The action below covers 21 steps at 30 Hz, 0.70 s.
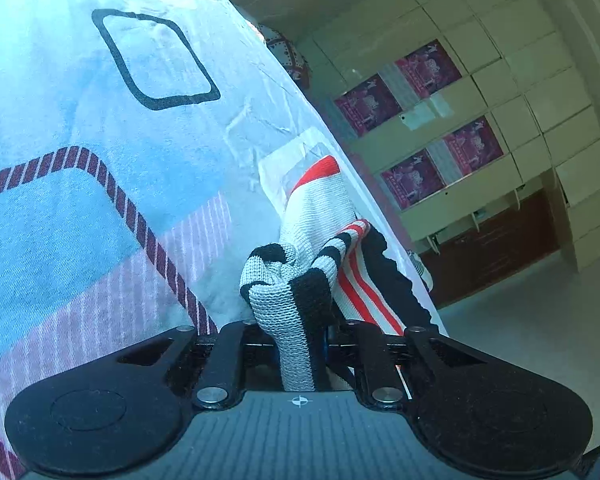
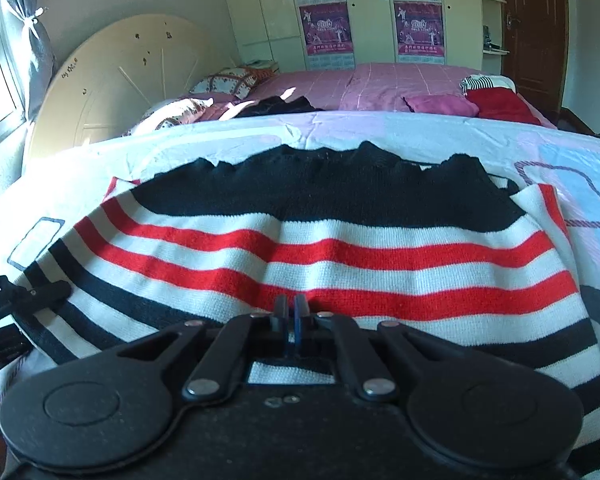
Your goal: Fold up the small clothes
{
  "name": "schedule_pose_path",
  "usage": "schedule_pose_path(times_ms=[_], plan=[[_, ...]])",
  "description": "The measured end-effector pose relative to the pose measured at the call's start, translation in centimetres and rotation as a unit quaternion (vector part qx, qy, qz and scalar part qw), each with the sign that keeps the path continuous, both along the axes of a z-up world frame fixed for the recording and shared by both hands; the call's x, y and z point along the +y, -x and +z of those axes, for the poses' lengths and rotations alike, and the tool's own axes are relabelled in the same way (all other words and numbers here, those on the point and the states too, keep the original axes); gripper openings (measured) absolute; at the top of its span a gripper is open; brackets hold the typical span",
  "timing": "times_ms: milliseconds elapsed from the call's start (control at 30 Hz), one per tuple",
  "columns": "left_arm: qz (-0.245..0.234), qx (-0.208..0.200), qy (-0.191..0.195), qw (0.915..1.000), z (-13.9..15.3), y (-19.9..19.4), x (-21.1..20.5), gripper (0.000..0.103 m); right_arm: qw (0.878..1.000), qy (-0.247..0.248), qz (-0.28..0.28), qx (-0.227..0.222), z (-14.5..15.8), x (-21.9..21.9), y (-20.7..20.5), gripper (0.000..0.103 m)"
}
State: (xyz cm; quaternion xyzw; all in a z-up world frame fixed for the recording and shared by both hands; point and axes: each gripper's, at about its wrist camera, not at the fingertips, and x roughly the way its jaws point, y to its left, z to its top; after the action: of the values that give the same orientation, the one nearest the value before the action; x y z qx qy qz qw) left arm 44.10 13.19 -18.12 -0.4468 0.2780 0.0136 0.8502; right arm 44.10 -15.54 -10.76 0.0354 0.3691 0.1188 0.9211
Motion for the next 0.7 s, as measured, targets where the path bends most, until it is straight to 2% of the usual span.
schedule_pose_path(times_ms=[67, 133, 200, 233, 300, 367, 433, 500, 533, 567, 600, 700], plan=[[0.006, 0.000, -0.008, 0.9999, 0.4, 0.2, -0.2, 0.015, 0.999, -0.017, 0.018, -0.020, 0.6, 0.0, -0.1, 0.006], [0.014, -0.001, -0.012, 0.9998, 0.7, 0.0, -0.4, 0.015, 1.000, -0.011, 0.025, 0.013, -0.5, 0.2, -1.6, 0.004], [0.022, -0.003, -0.022, 0.9995, 1.1, -0.2, -0.7, 0.015, 0.999, -0.030, 0.020, 0.020, -1.3, -0.4, -2.2, 0.002], [0.023, -0.010, -0.030, 0.9992, 1.7, -0.4, -1.1, 0.014, 0.999, -0.044, 0.018, 0.025, -1.4, -0.8, -2.2, 0.002], [0.012, -0.036, -0.070, 0.9968, 3.8, -0.3, -2.1, 0.014, 0.997, -0.063, 0.017, 0.029, -1.6, -1.5, -2.3, 0.000], [-0.009, -0.049, -0.116, 0.9919, 6.0, -1.0, -3.4, 0.014, 0.997, -0.076, 0.017, 0.026, -2.0, -1.9, -2.2, 0.000], [-0.032, -0.062, -0.142, 0.9874, 7.8, -1.8, -5.0, 0.014, 0.996, -0.083, 0.020, 0.022, -2.2, -2.0, -2.2, 0.000], [-0.064, -0.074, -0.177, 0.9794, 9.8, -2.4, -6.9, 0.014, 0.995, -0.094, 0.022, 0.034, -1.7, -2.5, -2.4, 0.000], [-0.078, -0.079, -0.192, 0.9752, 10.5, -2.8, -8.0, 0.014, 0.992, -0.117, 0.011, 0.035, -1.0, -3.5, -2.2, 0.000], [-0.094, -0.086, -0.209, 0.9696, 11.4, -3.2, -9.4, 0.014, 0.990, -0.142, -0.006, 0.019, -0.3, -5.0, -1.5, 0.007], [-0.107, -0.092, -0.221, 0.9652, 11.9, -3.5, -10.6, 0.014, 0.987, -0.161, -0.024, 0.000, 0.5, -6.7, -0.7, 0.007], [-0.143, -0.107, -0.234, 0.9558, 12.9, -4.4, -14.3, 0.014, 0.984, -0.172, -0.046, -0.012, 1.6, -11.1, 0.9, 0.008]])
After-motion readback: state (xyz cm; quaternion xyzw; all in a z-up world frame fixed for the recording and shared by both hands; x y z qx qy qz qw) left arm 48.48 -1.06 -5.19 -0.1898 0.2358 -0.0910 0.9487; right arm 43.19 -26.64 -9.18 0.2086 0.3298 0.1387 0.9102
